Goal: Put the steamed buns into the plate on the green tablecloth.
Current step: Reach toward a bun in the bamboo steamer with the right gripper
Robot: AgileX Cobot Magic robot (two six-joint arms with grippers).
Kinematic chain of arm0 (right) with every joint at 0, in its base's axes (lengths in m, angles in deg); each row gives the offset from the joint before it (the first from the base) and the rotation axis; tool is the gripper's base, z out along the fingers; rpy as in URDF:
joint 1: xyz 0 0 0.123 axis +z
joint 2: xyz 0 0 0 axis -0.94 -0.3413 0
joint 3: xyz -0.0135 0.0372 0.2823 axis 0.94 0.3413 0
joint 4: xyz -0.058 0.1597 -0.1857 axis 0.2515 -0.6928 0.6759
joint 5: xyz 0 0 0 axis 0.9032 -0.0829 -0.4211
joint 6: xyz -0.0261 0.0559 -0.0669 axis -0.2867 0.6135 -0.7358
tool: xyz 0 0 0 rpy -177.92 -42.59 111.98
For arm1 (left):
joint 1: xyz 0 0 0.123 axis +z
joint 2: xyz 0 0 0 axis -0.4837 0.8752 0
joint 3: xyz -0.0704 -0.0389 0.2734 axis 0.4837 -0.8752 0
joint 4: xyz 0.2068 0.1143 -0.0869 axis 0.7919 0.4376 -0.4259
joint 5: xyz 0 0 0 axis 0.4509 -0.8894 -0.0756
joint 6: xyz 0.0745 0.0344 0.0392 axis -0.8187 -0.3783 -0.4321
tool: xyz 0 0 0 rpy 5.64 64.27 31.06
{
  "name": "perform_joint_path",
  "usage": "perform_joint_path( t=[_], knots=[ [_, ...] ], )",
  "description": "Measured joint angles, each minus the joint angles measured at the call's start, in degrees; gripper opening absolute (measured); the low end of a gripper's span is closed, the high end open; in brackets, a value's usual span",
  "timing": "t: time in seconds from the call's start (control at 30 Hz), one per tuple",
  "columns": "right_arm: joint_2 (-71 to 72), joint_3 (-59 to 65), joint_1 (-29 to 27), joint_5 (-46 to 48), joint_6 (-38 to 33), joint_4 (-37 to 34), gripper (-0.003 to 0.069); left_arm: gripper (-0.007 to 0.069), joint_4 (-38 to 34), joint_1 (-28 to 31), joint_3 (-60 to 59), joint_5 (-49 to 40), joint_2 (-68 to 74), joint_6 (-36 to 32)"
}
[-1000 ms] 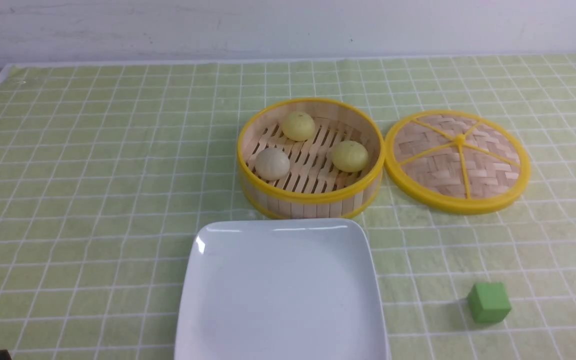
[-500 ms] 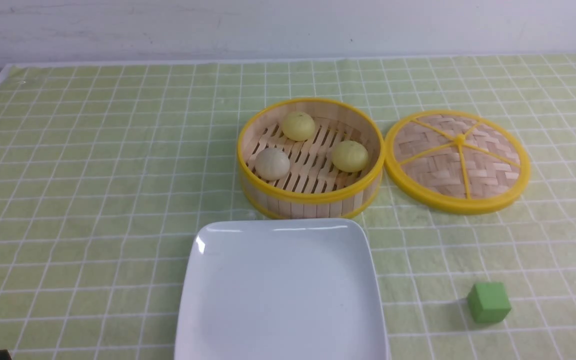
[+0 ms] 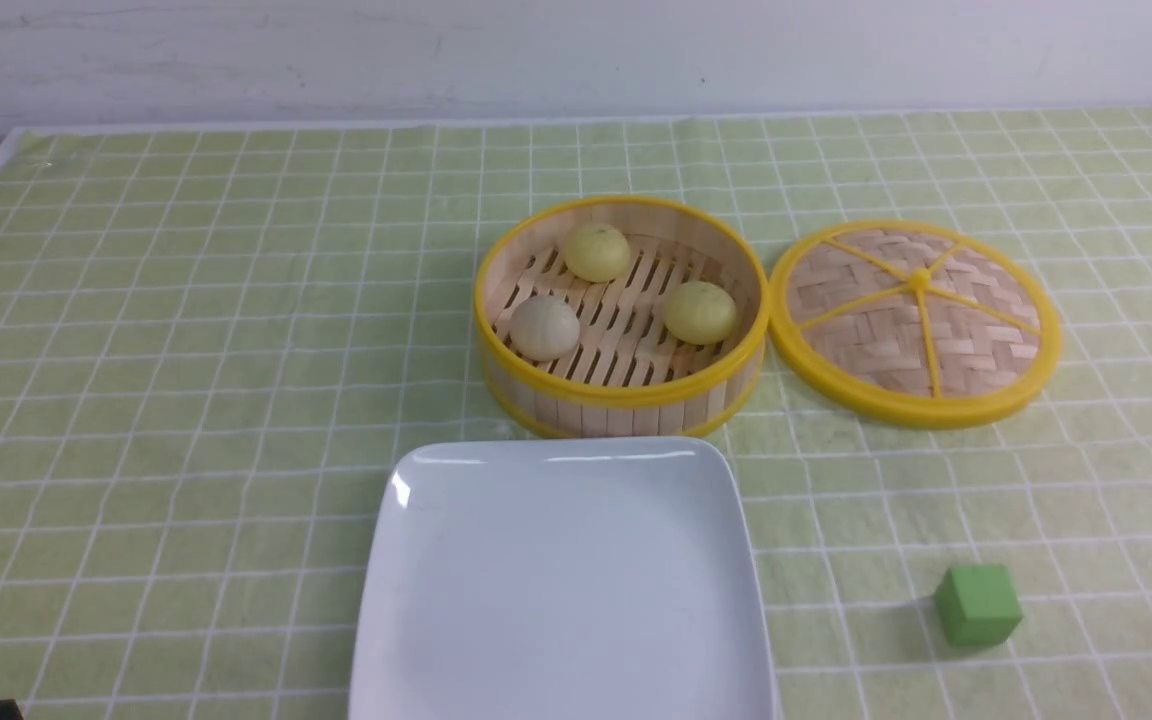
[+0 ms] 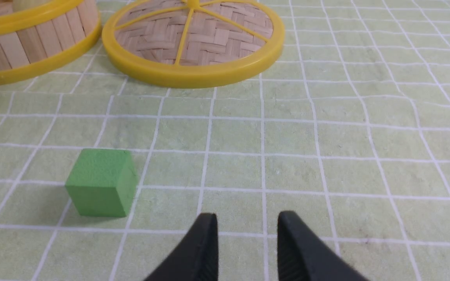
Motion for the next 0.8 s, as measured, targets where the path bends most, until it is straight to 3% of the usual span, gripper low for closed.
perform_joint_path(
  t=[0.3,0.4,0.6,0.8],
  knots=[
    [0.0,0.0,0.0,-0.74,0.11,2.1,0.024,0.024,-1.03,0.0,0.0,0.06,0.0,0.94],
    [0.0,0.27,0.0,-3.4,5.18,-1.5,0.024,0.024,-11.0,0.0,-0.06,1.04,0.0,8.24],
    [0.0,0.27,0.0,-6.02,25.29,-20.12,0.024,0.024,-35.18,0.0,-0.18,2.37,0.0,27.7],
    [0.0,0.27,0.0,-6.44,30.66,-24.63,0.024,0.024,-39.12,0.0,-0.18,3.05,0.0,31.27]
  ],
)
